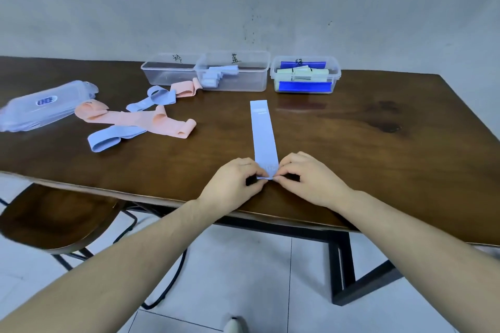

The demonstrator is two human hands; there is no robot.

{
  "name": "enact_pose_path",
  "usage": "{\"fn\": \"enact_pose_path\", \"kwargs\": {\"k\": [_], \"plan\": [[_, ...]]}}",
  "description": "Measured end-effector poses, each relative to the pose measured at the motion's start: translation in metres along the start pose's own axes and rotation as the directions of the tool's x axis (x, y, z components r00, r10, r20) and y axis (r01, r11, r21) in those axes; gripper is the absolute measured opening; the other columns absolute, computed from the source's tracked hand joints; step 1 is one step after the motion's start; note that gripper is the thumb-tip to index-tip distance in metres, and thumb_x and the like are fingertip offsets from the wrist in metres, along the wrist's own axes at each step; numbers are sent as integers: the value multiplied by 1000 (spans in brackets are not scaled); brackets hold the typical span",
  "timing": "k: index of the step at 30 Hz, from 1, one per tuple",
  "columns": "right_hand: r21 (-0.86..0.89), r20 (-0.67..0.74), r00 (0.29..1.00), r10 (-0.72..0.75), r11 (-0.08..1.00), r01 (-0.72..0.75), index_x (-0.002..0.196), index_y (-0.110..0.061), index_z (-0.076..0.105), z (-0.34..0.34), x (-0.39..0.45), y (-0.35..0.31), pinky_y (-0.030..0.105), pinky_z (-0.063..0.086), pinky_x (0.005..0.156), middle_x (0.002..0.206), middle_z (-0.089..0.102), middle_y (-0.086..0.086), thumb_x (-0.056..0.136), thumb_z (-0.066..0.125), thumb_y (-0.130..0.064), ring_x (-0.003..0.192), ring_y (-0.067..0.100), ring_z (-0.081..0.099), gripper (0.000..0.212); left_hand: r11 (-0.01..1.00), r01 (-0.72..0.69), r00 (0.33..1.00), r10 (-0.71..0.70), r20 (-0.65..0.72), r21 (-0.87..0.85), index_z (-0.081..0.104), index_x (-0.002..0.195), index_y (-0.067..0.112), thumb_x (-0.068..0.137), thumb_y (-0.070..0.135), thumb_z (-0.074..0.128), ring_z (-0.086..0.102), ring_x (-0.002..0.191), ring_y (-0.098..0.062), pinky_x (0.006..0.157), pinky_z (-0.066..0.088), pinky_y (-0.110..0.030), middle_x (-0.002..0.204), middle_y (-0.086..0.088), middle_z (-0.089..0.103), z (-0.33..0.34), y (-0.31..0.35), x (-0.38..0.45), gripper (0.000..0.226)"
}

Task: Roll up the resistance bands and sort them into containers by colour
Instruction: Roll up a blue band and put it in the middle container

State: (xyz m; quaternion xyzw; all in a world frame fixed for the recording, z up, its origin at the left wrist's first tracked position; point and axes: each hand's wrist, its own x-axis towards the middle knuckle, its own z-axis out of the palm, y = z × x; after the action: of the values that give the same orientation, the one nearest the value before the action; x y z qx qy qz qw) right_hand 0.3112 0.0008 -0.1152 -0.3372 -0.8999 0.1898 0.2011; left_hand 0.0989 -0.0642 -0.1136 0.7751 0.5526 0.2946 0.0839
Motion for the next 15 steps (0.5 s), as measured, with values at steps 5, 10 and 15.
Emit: {"fn": "enact_pose_path", "kwargs": {"k": [5,10,15], "plan": [[143,-26,997,69,988,-65,95,-25,78,-5,-8,-6,13,39,71,84,62,-19,94,69,-24,78,3,55,9,999,2,1000,-2,-3,-54,76,104,19,92,24,69,58,87,-5,81,47,-20,93,11,68,1,7,-8,15],[187,-21,989,149,972,-143,99,-22,79,-4,-2,-10,13,38,66,76,59,-19,94,69,-21,74,-1,55,12,979,112,994,-109,24,-172,71,105,24,93,17,66,60,89,-6,79,45,-15,92,14,66,0,7,-10,15],[211,-49,984,174,964,-160,98,-25,77,0,-1,-9,13,40,69,88,61,-12,93,70,-22,75,3,54,9,982,100,995,-103,-10,-162,73,98,20,91,14,68,60,85,-9,75,46,-15,93,11,62,2,5,-10,10]]}}
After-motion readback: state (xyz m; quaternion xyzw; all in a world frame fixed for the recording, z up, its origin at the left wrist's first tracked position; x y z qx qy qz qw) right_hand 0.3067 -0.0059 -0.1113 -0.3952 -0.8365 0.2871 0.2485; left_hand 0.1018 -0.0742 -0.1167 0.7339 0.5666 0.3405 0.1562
